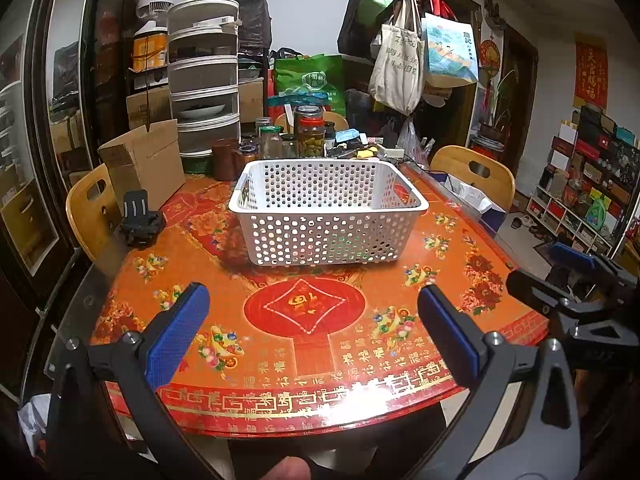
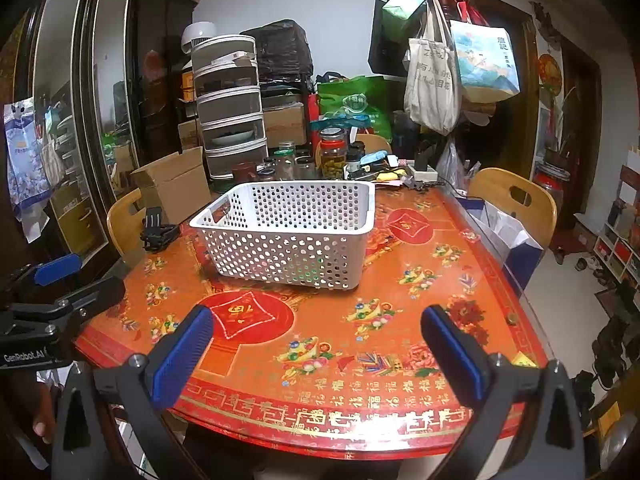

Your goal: Organize soft objects

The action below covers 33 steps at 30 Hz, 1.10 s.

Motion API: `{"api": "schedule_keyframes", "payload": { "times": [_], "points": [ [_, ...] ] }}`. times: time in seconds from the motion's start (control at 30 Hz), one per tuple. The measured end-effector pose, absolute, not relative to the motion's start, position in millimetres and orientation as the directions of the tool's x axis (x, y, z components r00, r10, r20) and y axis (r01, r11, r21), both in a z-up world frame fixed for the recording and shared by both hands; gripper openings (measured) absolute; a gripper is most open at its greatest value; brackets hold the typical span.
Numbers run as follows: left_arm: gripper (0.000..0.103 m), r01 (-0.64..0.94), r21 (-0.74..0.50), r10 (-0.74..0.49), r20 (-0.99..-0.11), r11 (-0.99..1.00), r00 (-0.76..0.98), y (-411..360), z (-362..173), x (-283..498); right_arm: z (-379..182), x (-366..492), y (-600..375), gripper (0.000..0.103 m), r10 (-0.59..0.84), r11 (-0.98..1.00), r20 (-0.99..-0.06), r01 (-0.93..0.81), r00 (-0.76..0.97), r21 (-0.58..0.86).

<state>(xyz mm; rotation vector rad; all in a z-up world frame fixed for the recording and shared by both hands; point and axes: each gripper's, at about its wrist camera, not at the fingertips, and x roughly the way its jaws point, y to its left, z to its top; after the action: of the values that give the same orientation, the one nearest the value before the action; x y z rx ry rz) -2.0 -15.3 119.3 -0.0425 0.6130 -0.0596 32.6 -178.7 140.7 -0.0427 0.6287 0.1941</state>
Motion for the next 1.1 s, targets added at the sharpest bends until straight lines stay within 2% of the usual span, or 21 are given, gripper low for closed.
{"api": "schedule_keyframes", "payload": {
  "times": [1.1],
  "points": [
    [0.103,0.041,-0.061,-0.069,-0.577,0.997,0.814,-13.3,112.8,-2.9,140.8,30.7,-176.8,0.103,0.178,0.979,-0.589,-0.202,0.789,0.026]
  ]
}}
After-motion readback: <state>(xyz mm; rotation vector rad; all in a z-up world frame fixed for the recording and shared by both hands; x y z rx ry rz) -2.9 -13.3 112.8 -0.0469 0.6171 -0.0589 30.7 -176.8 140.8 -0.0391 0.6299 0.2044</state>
